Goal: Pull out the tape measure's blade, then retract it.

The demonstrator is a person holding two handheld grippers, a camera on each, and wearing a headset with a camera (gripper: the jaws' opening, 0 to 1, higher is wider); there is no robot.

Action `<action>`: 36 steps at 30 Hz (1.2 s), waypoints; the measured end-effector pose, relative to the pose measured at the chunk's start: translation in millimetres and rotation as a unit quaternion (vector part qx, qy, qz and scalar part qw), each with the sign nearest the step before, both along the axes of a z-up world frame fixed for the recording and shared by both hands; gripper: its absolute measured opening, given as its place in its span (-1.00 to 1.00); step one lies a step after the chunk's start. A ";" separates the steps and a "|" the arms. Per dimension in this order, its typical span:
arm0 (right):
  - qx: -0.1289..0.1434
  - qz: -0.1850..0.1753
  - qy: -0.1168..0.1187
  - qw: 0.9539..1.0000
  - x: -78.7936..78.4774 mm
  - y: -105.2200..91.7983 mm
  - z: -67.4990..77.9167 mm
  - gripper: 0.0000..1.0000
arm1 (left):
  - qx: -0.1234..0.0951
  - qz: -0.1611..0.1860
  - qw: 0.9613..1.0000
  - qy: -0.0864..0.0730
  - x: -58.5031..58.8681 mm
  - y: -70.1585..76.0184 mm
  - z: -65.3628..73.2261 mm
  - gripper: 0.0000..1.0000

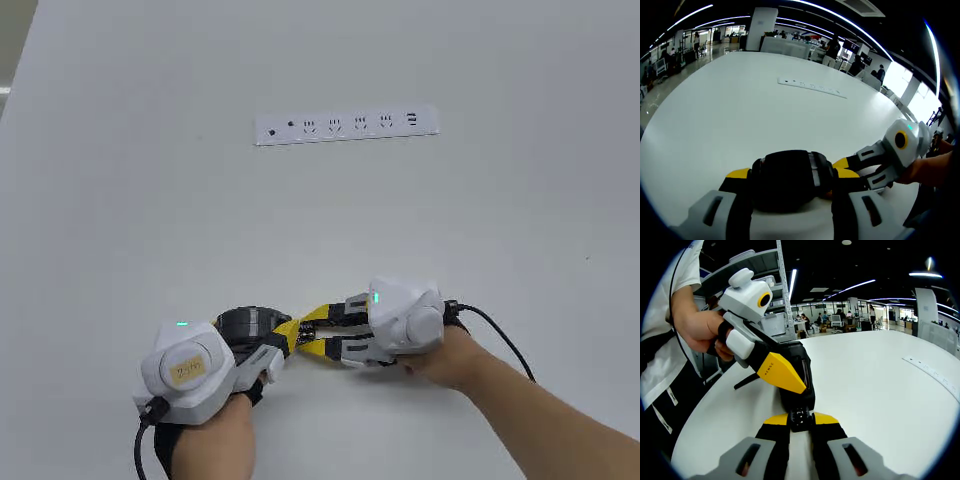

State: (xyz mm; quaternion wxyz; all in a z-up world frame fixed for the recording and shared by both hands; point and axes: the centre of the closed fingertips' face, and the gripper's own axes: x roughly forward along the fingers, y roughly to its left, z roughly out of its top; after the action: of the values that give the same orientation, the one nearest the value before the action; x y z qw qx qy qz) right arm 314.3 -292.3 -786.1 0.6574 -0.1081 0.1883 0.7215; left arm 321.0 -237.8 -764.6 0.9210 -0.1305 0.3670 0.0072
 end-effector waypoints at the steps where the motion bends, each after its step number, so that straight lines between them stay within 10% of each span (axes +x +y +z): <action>1: 0.000 0.001 -0.002 1.000 -0.1 -0.1 0.0 -0.71 | 0.000 0.000 1.000 0.000 0.0 0.0 0.0 0.22; 36: 0.002 -0.004 0.003 1.000 -0.2 4.5 -0.2 -0.68 | -0.010 0.005 1.000 -0.005 -0.2 0.4 0.7 0.25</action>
State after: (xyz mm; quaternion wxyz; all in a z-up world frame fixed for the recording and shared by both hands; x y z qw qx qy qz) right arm 314.1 -287.8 -786.3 0.6601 -0.1039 0.1898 0.7194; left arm 320.8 -237.4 -763.9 0.9215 -0.1415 0.3615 0.0077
